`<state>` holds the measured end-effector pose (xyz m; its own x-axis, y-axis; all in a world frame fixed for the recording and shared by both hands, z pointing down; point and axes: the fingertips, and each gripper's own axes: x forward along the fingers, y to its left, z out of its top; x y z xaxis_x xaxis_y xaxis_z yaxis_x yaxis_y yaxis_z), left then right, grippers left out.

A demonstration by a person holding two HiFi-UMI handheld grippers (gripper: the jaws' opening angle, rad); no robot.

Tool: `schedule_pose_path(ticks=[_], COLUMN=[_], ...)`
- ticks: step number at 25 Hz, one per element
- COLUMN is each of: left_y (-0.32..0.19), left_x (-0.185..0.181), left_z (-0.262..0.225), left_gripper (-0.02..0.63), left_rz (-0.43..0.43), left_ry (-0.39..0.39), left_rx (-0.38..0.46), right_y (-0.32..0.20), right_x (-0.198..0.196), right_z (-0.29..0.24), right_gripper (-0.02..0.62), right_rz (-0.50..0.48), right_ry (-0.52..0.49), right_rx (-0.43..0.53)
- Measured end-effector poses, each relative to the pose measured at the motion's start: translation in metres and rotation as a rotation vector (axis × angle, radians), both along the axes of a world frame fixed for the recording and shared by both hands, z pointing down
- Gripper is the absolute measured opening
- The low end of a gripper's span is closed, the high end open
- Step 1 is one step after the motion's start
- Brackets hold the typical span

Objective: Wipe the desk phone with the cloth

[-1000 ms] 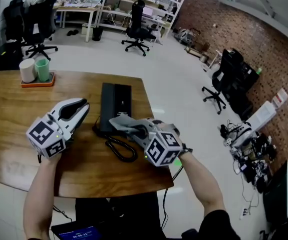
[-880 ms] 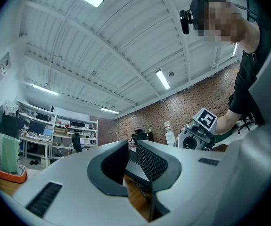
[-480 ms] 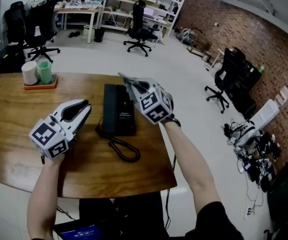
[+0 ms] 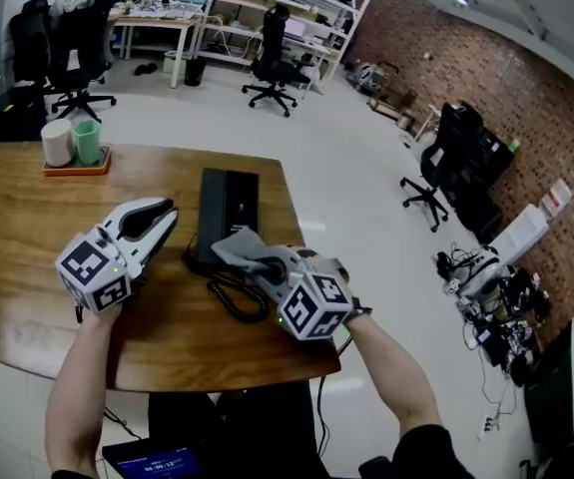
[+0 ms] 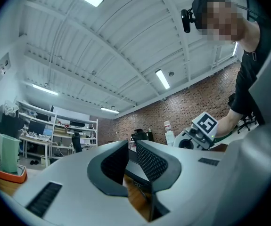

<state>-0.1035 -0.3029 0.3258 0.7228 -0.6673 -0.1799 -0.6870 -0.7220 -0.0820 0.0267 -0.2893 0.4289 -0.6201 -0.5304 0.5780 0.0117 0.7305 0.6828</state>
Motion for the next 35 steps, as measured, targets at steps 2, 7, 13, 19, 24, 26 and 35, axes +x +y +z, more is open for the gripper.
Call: schedule_pose_path(ticks=[2, 7, 13, 19, 24, 26, 35], left_y=[-0.001, -0.003, 0.035, 0.109, 0.159, 0.173, 0.205], left_x=[-0.003, -0.001, 0.022, 0.060, 0.074, 0.079, 0.120], left_z=[0.004, 0.020, -0.017, -0.059, -0.079, -0.087, -0.107], left_gripper=[0.040, 0.040, 0.040, 0.040, 0.040, 0.040, 0.040], left_rz=[0.004, 0.024, 0.065, 0.120, 0.139, 0.145, 0.160], left_ry=[-0.003, 0.005, 0.008, 0.067, 0.152, 0.162, 0.114], left_rx=[-0.010, -0.056, -0.042, 0.026, 0.057, 0.069, 0.145], right_y=[0.023, 0.037, 0.080, 0.129, 0.167, 0.177, 0.200], right_x=[-0.002, 0.006, 0.035, 0.077, 0.098, 0.100, 0.117], right_z=[0.003, -0.064, -0.175, -0.210, -0.215, -0.215, -0.214], right_gripper=[0.026, 0.026, 0.026, 0.025, 0.025, 0.024, 0.025], right_rz=[-0.036, 0.030, 0.045, 0.033, 0.013, 0.005, -0.007], right_ry=[0.016, -0.322, -0.892, -1.102, -1.149, -1.144, -1.129], right_rx=[-0.024, 0.004, -0.020, -0.021, 0.002, 0.017, 0.031])
